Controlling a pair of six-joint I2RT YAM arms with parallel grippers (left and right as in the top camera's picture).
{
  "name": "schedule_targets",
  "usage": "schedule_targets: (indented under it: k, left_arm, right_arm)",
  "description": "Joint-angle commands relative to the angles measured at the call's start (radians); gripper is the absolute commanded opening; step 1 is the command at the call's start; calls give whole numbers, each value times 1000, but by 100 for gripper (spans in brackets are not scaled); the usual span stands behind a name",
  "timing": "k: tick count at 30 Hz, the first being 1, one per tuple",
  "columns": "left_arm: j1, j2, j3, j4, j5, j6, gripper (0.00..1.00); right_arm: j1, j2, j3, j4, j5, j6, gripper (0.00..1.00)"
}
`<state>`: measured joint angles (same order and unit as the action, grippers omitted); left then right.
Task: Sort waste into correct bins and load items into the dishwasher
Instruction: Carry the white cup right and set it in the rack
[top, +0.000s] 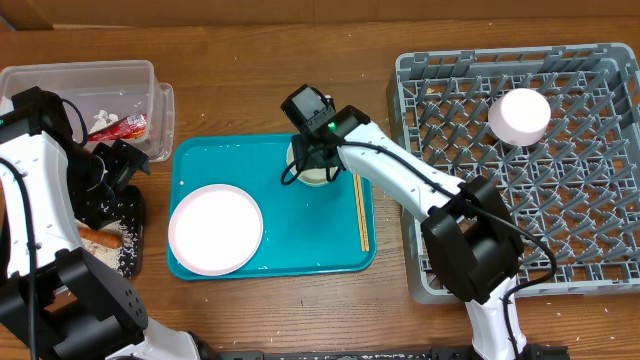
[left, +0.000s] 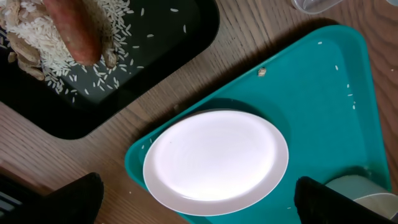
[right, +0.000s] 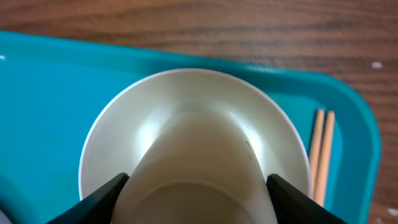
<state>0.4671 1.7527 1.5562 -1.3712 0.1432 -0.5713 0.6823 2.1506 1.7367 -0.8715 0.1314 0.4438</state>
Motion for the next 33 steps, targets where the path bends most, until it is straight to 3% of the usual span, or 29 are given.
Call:
schedule_targets:
  k: [1, 7, 13, 19, 26, 33]
  left_arm:
    - [4, 2, -3, 0, 4, -12, 100]
    - [4, 2, -3, 0, 4, -12, 100]
    - [4, 2, -3, 0, 4, -13, 100]
    - [4, 2, -3, 0, 4, -12, 100]
    - [4, 2, -3, 0, 4, -13, 100]
    - [4, 2, -3, 0, 4, -12, 100]
  right_arm:
    - [-7, -37, 80, -55, 3, 2, 59]
    - [-68, -121, 192, -156, 3, 2, 57]
    - [-221, -256, 245, -249, 15, -6, 57]
    - [-510, -365, 245, -312, 31, -82, 56]
    - [-916, -368, 223, -346, 21, -81, 57]
    - [-1142, -351, 103, -243, -28, -82, 57]
